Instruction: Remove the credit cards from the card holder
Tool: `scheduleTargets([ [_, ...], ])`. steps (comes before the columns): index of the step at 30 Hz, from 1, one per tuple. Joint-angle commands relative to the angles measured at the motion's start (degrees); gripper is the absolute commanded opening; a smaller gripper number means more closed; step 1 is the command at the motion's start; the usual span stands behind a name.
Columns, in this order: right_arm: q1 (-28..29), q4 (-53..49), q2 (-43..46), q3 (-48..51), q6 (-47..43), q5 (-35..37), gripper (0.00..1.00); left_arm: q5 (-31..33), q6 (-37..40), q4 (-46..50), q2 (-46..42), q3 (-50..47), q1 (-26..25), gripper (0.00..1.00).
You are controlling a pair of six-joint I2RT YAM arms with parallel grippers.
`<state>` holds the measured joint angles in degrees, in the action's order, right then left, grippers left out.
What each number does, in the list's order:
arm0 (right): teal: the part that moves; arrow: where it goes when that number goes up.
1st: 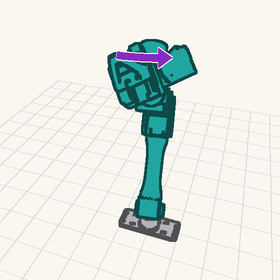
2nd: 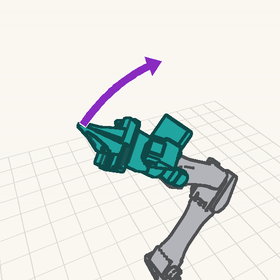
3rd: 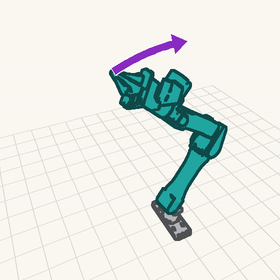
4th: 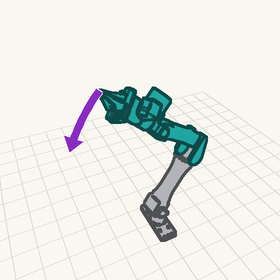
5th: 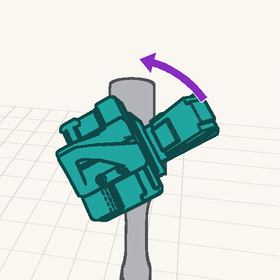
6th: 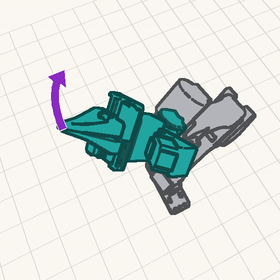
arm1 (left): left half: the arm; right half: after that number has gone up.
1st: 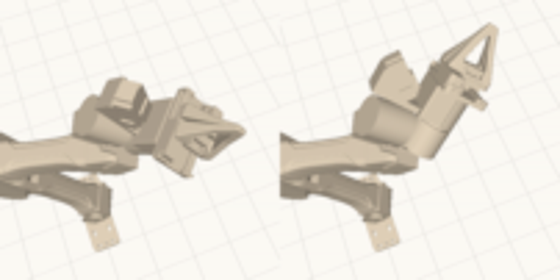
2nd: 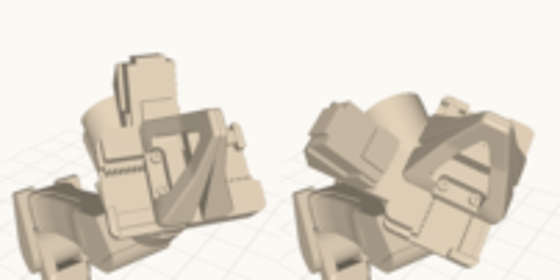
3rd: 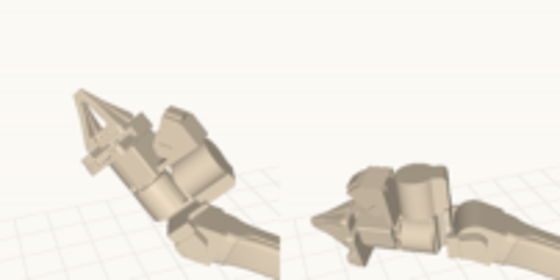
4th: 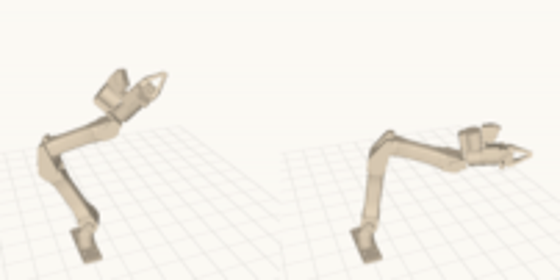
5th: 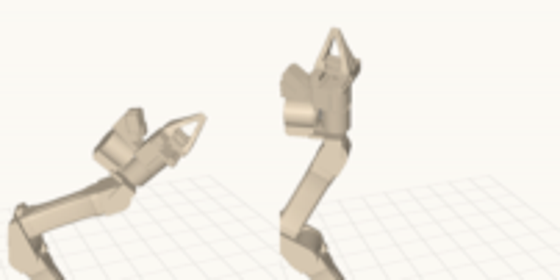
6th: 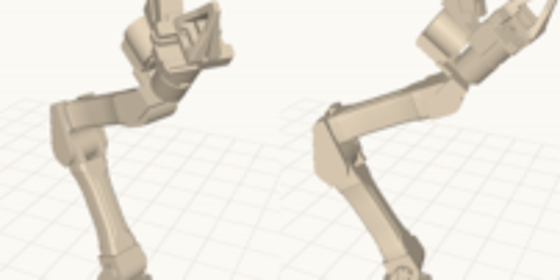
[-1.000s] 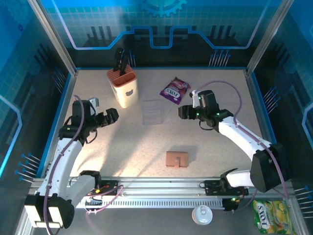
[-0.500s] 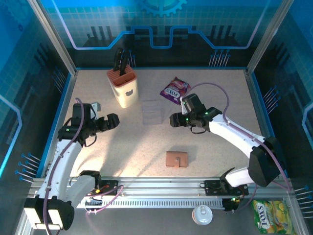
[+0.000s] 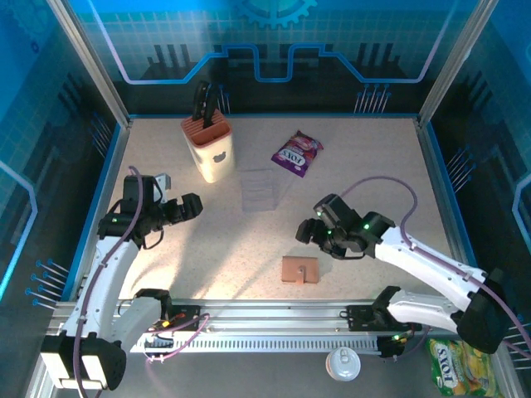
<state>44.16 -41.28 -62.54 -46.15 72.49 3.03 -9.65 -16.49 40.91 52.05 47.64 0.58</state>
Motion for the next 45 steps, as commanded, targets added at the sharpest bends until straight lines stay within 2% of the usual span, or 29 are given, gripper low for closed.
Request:
scheduleTargets([
  [1,3.9,-1.5,1.3,2.9,22.1,0.9,0.83,1.0,1.0,1.6,-0.9,-0.3,-0.4,0.99],
  [9,14.2,7.4,-3.6,8.6,36.2,-1.1,0.84,0.7,1.1,1.3,-0.6,-0.3,-0.4,0.99],
  [16,17.2,11.2,-7.5,9.9,39.0,-2.3,0.88,0.0,1.1,0.9,-0.3,-0.5,-0.4,0.99],
  [22,17.0,13.2,-9.8,10.2,39.1,-1.6,0.91,-0.3,1.2,0.8,0.3,-0.5,-0.4,0.99],
  [29,14.1,15.0,-11.4,10.6,36.1,-1.4,0.91,-0.6,1.2,0.6,0.8,-0.5,-0.4,0.99],
  [45,6.4,13.6,-17.3,4.5,24.3,0.2,0.89,-1.0,1.2,0.2,1.6,-0.6,-0.4,0.99],
])
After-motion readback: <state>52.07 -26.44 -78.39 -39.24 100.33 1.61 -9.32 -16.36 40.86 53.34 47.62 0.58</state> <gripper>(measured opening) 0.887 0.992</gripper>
